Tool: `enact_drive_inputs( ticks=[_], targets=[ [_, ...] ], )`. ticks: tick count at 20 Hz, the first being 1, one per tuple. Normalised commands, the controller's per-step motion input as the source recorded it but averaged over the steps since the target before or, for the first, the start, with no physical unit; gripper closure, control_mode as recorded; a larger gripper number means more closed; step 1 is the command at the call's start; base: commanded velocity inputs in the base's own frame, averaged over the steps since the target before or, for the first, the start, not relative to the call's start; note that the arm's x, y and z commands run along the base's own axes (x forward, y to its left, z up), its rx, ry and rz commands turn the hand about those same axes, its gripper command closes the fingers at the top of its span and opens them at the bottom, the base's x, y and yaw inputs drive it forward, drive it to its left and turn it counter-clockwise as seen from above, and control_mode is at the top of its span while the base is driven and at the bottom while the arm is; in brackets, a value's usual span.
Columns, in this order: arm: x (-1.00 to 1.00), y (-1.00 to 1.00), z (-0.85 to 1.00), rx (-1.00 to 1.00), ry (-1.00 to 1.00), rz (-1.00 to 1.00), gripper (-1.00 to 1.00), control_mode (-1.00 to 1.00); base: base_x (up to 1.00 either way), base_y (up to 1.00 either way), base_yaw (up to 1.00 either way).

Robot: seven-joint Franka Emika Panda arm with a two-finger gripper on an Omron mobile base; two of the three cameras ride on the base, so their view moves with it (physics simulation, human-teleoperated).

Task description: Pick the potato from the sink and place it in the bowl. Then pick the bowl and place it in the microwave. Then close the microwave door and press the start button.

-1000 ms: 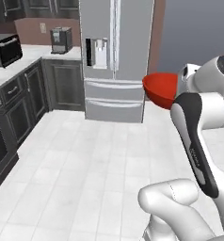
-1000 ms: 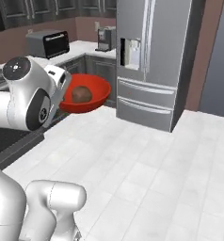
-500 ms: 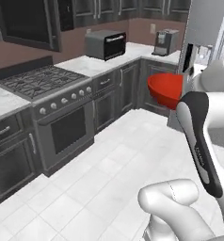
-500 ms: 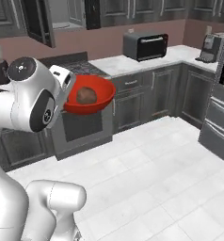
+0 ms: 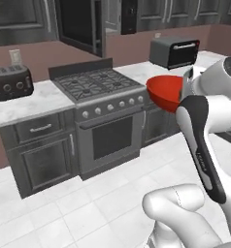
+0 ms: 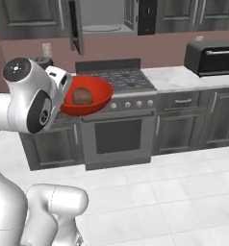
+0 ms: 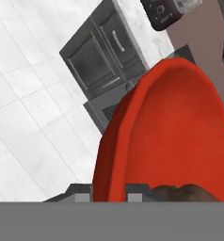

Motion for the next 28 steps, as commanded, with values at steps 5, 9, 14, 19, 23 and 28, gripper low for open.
enact_drive_inputs(
  ticks=[5, 9, 14, 19, 23, 28],
  targets=[
    [0.00, 0.00, 0.00, 0.00, 0.00, 0.00, 1.00, 1.00, 0.37, -0.99, 0.10],
    [0.00, 0.00, 0.00, 0.00, 0.00, 0.00, 1.00, 1.00, 0.44, -0.78, 0.08],
    [0.00, 0.00, 0.00, 0.00, 0.00, 0.00, 1.00, 1.00, 0.71, -0.40, 0.19],
    [0.00, 0.00, 0.00, 0.00, 0.00, 0.00, 1.00, 1.00, 0.64, -0.25, 0.24],
    [0.00, 0.00, 0.00, 0.00, 0.00, 0.00, 1.00, 1.00, 0.80, -0.05, 0.22],
    [0.00, 0.00, 0.00, 0.00, 0.00, 0.00, 1.00, 1.00, 0.76, 0.00, 0.21]
  ],
)
